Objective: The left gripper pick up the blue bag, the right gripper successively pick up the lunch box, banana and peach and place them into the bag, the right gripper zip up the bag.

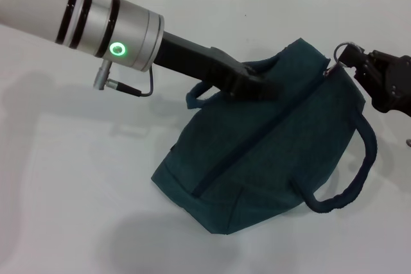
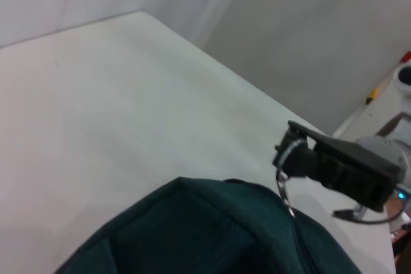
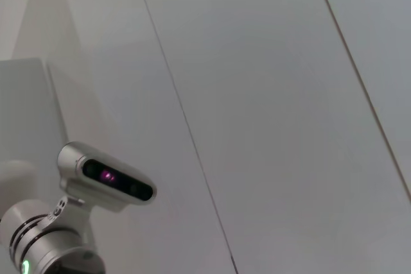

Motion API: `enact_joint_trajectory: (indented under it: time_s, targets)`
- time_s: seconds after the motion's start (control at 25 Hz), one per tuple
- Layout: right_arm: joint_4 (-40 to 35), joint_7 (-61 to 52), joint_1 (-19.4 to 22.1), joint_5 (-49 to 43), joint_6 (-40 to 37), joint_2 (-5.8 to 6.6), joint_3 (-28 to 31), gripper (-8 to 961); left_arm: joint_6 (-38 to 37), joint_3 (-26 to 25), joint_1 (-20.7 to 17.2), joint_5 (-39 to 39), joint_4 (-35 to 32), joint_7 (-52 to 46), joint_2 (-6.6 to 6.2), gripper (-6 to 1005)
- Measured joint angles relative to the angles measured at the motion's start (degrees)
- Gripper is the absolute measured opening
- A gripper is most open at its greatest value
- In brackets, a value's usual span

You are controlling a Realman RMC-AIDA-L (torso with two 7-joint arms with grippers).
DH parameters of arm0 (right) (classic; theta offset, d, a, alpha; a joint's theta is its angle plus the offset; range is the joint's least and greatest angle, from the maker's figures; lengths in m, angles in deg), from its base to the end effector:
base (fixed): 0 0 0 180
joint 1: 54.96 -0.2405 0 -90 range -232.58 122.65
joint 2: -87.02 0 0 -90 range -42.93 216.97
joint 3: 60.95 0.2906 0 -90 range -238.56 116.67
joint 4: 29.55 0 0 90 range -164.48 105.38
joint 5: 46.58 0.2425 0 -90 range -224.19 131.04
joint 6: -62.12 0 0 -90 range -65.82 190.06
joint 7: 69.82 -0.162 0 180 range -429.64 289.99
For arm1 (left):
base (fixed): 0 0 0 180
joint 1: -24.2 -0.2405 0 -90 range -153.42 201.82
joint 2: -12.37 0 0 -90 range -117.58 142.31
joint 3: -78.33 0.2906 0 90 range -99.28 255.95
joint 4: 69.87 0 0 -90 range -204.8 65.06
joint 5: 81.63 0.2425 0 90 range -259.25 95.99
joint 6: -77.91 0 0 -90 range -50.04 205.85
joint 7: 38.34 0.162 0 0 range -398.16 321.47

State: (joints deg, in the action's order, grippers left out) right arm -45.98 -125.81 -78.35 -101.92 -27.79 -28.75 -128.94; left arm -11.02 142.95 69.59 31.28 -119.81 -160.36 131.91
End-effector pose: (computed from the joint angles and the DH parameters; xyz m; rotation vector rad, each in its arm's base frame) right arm 0.3077 0.3461 -0.0340 -2.2437 0.5613 1.2936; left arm -0.1385 0.4210 -0.0668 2.9066 0.8676 0.3852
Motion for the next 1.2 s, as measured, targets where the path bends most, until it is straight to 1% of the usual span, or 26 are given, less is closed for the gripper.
enact_joint_trajectory:
  time_s: [0.24,0.48,0.92,1.2]
  targets:
    - [0.0,0.0,-0.3,0.1,0.2,0.08,0.4,22,-2.6,0.6,-0.2,-0.4,-0.1,0.1,-0.02,112]
    - [-0.1,0.0,-0.3,0.7,1.8,0.21,0.5,22,-5.4,0.1,-0.2,-2.8,-0.1,0.1,-0.37,63]
    - [0.0,0.0,-0.4,0.3,6.6,0.17,-0.1,23,-8.2,-0.1,-0.2,-3.1,-0.2,0.6,-0.57,42]
    - [0.0,0.1,-0.4,0.2,9.2,-0.05,-0.5,23,-11.2,-3.2,-0.3,-4.5,0.0,2.5,-0.66,53]
